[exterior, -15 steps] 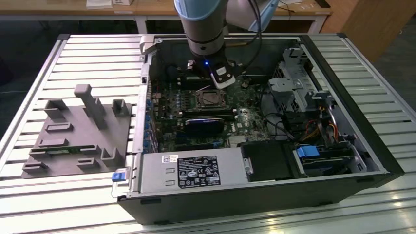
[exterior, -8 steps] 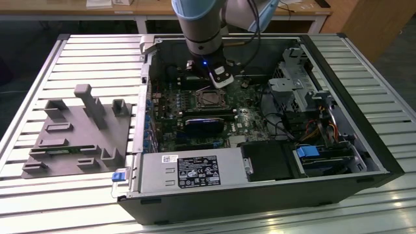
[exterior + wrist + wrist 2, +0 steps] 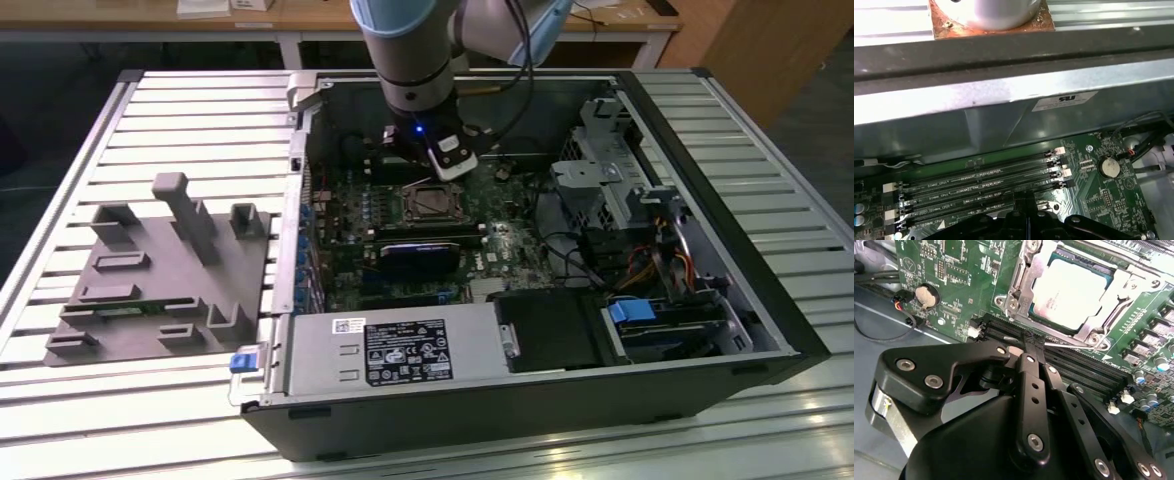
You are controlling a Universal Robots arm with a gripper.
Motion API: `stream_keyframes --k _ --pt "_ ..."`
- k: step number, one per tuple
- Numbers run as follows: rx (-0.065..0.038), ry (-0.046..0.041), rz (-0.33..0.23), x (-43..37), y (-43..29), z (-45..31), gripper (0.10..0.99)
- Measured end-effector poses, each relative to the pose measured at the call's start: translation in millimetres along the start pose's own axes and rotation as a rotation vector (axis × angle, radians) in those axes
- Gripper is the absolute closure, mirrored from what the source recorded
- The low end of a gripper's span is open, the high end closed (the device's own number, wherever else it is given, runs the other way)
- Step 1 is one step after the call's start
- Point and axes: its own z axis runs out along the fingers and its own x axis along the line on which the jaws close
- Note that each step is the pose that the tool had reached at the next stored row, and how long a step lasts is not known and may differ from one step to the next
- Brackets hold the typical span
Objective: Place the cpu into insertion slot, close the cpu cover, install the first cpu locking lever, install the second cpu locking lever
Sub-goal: 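Install the first cpu locking lever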
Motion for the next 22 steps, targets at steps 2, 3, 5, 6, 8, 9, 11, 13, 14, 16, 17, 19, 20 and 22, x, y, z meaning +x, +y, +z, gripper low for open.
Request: stream_keyframes --k 2,3,5,6,8,9,11,13,14,16,17,19,20,22 --pt "0.003 -0.0019 0.003 0.6 1.8 0.9 0.984" --pt "0.004 -0.0025 0.004 0.9 2.9 1.3 0.984" --pt "0.007 -0.0042 0.006 1.5 4.7 2.1 0.984" --pt "0.009 -0.0053 0.007 1.7 5.3 2.4 0.984" --pt "0.016 -0.0086 0.011 2.0 5.9 3.0 0.984" --pt "0.020 -0.0106 0.013 2.1 6.2 3.4 0.984" --pt "0.026 -0.0137 0.018 2.4 6.8 4.3 0.984" --pt "0.029 -0.0159 0.022 2.9 8.1 5.1 0.984" --pt "0.031 -0.0169 0.023 3.1 8.8 5.5 0.984" --pt "0.035 -0.0191 0.026 3.6 10.1 6.2 0.984" --pt "0.037 -0.0203 0.028 3.7 10.6 6.6 0.984" --pt "0.042 -0.0230 0.031 4.1 11.6 7.2 0.984" --pt "0.045 -0.0243 0.033 4.3 12.0 7.5 0.984" --pt "0.051 -0.0277 0.036 4.5 12.6 8.1 0.984"
